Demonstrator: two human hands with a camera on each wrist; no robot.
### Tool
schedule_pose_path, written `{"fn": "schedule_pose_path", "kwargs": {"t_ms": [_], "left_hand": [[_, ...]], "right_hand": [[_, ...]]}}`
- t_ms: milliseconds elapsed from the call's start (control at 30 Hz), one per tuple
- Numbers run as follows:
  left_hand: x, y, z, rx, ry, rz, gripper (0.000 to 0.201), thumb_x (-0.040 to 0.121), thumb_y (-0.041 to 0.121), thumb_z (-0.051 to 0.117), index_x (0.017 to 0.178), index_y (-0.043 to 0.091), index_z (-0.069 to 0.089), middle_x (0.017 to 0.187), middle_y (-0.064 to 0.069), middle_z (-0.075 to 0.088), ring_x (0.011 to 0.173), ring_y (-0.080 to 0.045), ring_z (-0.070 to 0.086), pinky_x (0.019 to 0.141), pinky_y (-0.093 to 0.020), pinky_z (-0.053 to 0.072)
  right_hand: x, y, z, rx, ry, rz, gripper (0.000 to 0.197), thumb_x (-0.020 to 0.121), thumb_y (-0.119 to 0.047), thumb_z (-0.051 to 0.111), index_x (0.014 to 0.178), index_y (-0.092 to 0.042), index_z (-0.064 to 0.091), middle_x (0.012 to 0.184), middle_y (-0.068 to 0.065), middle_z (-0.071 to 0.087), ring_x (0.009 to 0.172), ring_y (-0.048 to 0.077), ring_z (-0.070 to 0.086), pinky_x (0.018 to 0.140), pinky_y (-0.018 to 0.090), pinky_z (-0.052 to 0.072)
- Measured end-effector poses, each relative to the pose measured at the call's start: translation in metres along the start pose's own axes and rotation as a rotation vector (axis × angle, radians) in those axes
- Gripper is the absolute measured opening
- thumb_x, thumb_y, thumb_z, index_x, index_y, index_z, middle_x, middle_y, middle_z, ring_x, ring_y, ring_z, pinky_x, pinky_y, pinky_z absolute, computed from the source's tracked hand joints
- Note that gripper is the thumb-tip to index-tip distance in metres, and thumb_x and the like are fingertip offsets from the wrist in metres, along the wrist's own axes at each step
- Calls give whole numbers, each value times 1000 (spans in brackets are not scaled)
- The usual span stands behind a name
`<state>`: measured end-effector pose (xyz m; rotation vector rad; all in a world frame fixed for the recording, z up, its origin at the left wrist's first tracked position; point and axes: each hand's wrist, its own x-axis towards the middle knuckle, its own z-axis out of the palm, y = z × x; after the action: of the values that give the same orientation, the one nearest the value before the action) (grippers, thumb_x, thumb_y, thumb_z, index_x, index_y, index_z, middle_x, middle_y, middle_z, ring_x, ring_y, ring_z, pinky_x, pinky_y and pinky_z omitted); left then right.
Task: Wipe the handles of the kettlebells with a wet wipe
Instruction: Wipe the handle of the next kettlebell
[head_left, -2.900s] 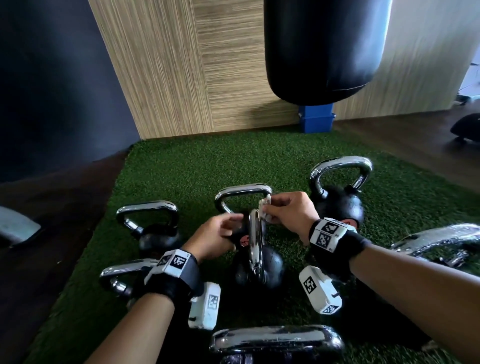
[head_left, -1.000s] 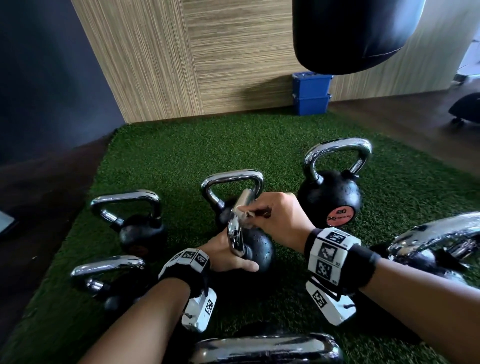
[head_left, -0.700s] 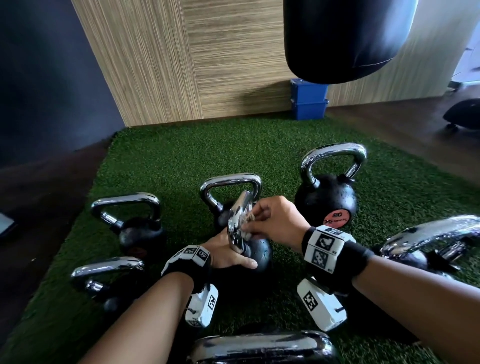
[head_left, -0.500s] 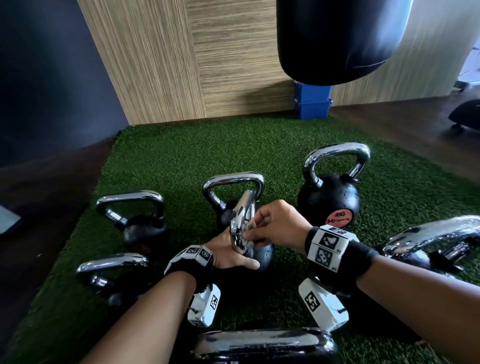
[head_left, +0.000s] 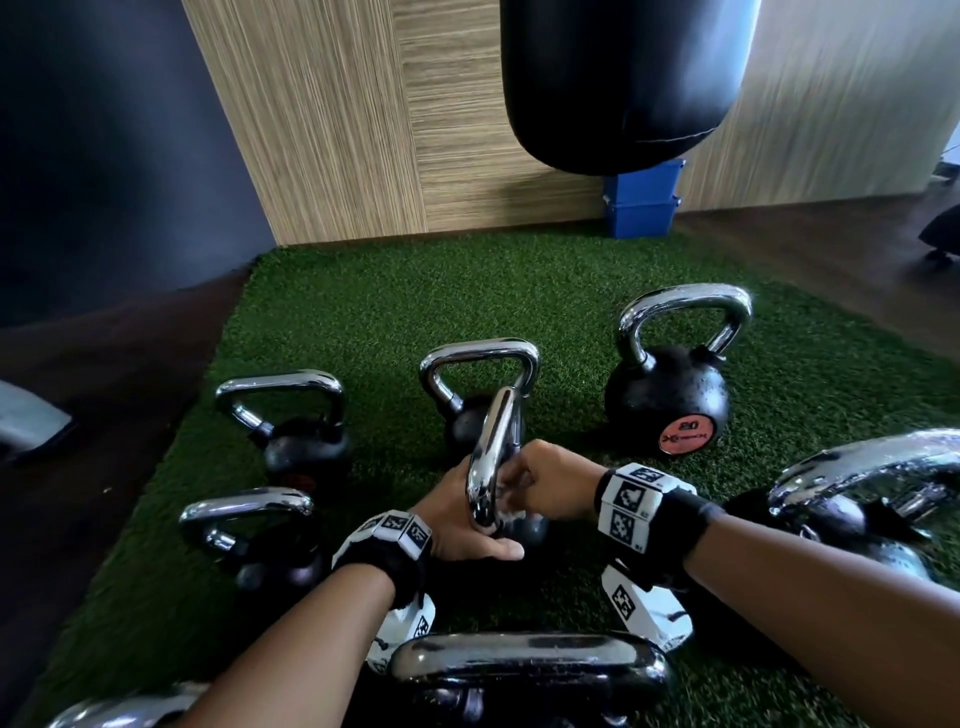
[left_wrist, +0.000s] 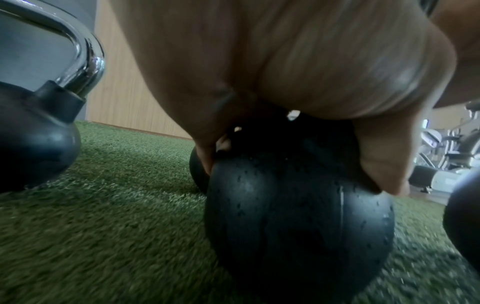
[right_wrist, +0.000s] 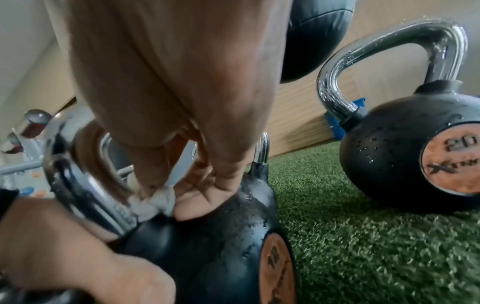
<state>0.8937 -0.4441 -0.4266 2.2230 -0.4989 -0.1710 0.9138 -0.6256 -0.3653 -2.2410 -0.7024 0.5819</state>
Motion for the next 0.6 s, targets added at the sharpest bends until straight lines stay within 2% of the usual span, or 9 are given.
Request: {"fn": "schedule_pose_path", "kwargs": {"t_ms": [67,100,167,233,333,367,467,533,600], "left_hand": [[-4,-1,3,86,8,22,59,67,29,95,115,13,65,111,7,61,98,-5,58,90,-34,56],[-5,0,4,116,5,37,45,68,30,95,101,16,68,104,9,61,93,-5,57,85,-29,53],[-5,4,5,137,2,61,35,68,29,93,86,17,65,97,11,60,91,-7,57,85,-24,49],[-4,6,4,152,5,80,35,67,28,93,83,21,63,99,10,57,88,-6,55,84,-19,45],[-5,5,4,111,-5,60,36,67,24,95,85,24,63,102,7,57,82,-3,54,80,-16,43],[-5,6,4,120,-5,62,37,67,25,95,85,24,63,103,6,57,84,-4,54,82,-17,43],[-5,8,4,263,14,108,39,70,30,92,98,19,68,119,1,58,111,-13,56,102,-26,44],[-5,9,4,313,15,106,55,71,32,92,117,12,69,135,-6,55,128,-20,52,114,-33,38],[-5,10,5,272,25,58,79,69,34,92,137,11,60,145,-6,50,136,-19,48,117,-34,37]], "right_hand": [[0,-3,0,13,-40,-13,34,84,6,59,73,-23,74,75,1,74,65,9,66,64,23,57],[0,-4,-1,33,-49,-18,31,84,7,57,77,-18,76,78,7,76,65,12,68,64,24,58],[0,-5,-4,100,-77,-28,23,86,9,58,90,-3,76,85,16,75,64,13,68,65,25,58],[1,-5,-5,140,-116,-27,21,88,11,57,98,4,74,84,15,73,61,11,65,65,24,56],[2,-7,-4,138,-142,-17,21,90,9,57,95,-3,73,82,8,71,54,4,62,62,21,55],[2,-7,-5,160,-145,-16,20,89,10,58,96,0,73,84,10,70,55,4,62,61,20,54],[1,-2,-5,339,-141,-27,19,88,16,55,104,15,67,83,16,67,57,7,61,58,17,52],[0,2,-3,543,-171,-30,17,90,16,54,102,13,65,77,11,66,60,9,62,59,17,54],[-3,7,0,755,-223,-44,15,92,14,53,103,10,62,79,10,65,66,12,63,63,19,55]]}}
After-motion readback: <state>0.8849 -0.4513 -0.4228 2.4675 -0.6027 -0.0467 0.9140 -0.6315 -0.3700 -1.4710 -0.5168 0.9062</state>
